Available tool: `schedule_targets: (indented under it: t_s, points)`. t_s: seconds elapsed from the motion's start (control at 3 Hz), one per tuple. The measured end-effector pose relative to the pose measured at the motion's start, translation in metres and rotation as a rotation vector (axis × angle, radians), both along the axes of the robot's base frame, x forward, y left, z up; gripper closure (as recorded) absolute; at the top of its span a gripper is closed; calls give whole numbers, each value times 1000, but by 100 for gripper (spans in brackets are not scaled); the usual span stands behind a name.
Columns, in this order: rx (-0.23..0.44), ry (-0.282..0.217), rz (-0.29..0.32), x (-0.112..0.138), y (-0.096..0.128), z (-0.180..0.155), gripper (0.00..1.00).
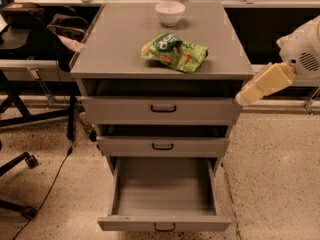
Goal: Place green rice chip bag into bottom drawer
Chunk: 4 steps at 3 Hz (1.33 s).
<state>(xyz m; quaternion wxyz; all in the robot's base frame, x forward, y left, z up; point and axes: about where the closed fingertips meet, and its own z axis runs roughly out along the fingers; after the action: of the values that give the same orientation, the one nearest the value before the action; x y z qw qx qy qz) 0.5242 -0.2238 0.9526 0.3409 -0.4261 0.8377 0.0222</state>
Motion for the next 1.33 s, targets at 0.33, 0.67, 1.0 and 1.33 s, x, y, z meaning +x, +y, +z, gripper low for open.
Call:
schedule_targets:
  t_s: [0.33, 0.67, 1.0, 1.33]
  points:
    - [38, -37, -30, 29, -9, -8, 0]
    - [97, -79, -24, 68, -12, -13, 0]
    - [132, -92, -8, 91, -8, -17, 0]
    - [126, -60, 38, 138, 18, -12, 0]
